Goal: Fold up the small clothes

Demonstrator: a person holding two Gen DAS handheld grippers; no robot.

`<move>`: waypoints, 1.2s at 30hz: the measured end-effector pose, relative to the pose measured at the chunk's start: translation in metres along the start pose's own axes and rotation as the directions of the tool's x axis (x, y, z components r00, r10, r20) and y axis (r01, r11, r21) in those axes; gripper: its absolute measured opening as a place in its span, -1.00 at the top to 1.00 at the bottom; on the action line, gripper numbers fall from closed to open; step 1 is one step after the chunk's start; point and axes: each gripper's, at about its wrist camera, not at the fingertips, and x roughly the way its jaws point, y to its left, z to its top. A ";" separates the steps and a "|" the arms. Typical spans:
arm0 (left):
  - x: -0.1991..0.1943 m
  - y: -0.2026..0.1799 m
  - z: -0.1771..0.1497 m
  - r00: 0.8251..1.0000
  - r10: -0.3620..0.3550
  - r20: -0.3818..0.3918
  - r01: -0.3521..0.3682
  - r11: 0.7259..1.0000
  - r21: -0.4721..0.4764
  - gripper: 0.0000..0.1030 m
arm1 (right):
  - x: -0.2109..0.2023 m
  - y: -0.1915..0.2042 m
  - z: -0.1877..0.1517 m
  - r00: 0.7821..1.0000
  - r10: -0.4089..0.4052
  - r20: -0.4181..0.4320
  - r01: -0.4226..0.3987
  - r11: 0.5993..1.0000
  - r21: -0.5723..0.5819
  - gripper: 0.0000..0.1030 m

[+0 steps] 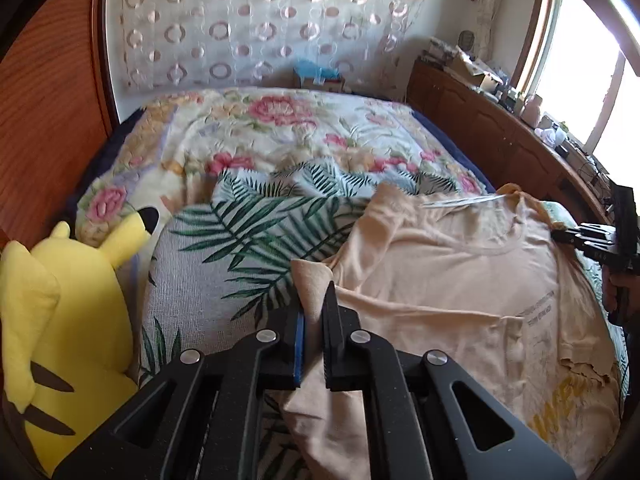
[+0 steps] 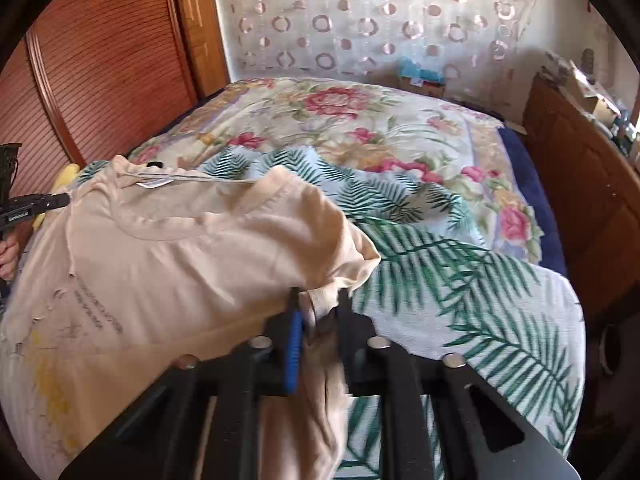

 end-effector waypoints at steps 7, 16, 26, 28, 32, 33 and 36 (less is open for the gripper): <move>-0.074 -0.036 -0.011 0.987 -0.030 0.157 0.025 0.999 0.031 0.86 | -0.060 0.009 -0.008 0.988 0.007 0.155 -0.006 1.000 -0.003 0.85; -0.140 -0.062 -0.063 0.970 -0.070 0.233 0.055 0.996 0.069 0.86 | -0.129 0.034 -0.070 0.973 0.039 0.226 -0.029 0.998 -0.047 0.85; -0.198 -0.054 -0.143 0.962 -0.047 0.268 0.054 0.998 -0.018 0.86 | -0.203 0.045 -0.152 0.969 0.050 0.244 -0.050 0.999 -0.006 0.86; -0.208 -0.051 -0.154 0.961 -0.050 0.272 0.061 0.998 -0.032 0.86 | -0.215 0.046 -0.169 0.970 0.056 0.238 -0.060 0.998 0.010 0.86; -0.221 -0.052 -0.173 0.968 -0.039 0.249 0.047 0.999 -0.027 0.86 | -0.239 0.049 -0.191 0.976 0.058 0.208 -0.066 0.997 0.033 0.86; -0.225 -0.051 -0.176 0.968 -0.037 0.247 0.045 0.999 -0.029 0.86 | -0.245 0.050 -0.194 0.978 0.056 0.200 -0.064 0.997 0.034 0.86; -0.234 -0.052 -0.184 0.973 -0.023 0.231 0.030 0.999 -0.026 0.86 | -0.264 0.052 -0.206 0.983 0.055 0.177 -0.062 0.997 0.038 0.86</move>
